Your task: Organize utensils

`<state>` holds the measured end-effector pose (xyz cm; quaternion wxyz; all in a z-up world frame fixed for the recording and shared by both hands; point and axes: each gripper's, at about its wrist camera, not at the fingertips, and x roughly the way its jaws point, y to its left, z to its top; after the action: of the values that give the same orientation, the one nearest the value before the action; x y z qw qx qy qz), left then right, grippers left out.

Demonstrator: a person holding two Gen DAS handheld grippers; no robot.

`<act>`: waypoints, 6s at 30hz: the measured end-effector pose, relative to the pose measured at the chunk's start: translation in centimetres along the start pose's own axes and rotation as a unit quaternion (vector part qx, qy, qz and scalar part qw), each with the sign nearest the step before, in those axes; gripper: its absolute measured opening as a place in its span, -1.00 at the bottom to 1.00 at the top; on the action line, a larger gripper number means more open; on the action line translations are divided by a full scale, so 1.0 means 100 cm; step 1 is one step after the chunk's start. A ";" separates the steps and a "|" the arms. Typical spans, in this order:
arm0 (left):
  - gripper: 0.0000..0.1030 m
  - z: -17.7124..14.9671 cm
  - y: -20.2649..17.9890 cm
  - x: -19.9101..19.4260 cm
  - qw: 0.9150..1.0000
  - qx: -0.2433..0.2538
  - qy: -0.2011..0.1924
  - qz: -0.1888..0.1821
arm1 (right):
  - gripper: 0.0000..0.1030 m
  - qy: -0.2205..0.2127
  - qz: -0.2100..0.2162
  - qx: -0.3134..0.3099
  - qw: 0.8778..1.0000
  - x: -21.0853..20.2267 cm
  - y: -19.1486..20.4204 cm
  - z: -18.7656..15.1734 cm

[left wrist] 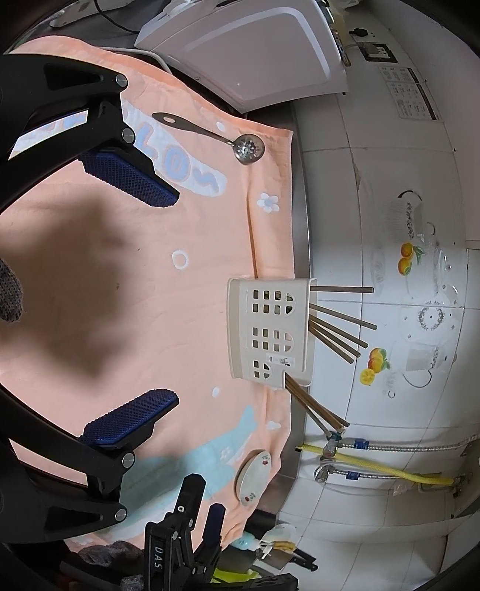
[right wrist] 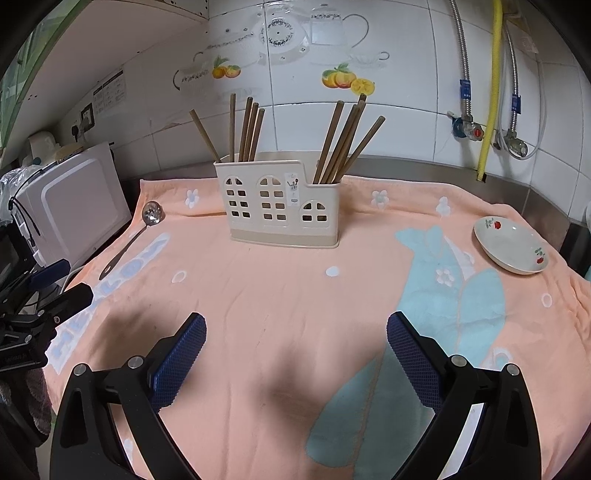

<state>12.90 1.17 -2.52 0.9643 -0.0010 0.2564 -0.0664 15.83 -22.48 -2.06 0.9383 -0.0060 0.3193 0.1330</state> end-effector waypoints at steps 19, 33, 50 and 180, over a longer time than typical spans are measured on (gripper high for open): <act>0.90 -0.003 0.001 0.003 1.000 -0.008 0.008 -0.001 | 0.85 0.000 0.002 -0.001 1.000 0.000 0.002 -0.002; 0.90 -0.004 0.000 0.004 1.000 -0.009 0.016 -0.002 | 0.85 0.003 0.004 0.001 1.000 0.001 0.002 -0.004; 0.90 -0.003 0.001 0.005 1.000 -0.012 0.017 0.002 | 0.85 0.005 0.006 0.000 1.000 0.002 0.004 -0.006; 0.90 -0.006 0.000 -0.004 0.997 -0.041 0.006 0.063 | 0.86 0.006 0.014 0.018 1.000 0.003 0.000 -0.008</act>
<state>12.28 1.24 -2.87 0.9641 -0.0243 0.2644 0.0050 15.55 -22.52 -2.89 0.9342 0.0142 0.3276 0.1405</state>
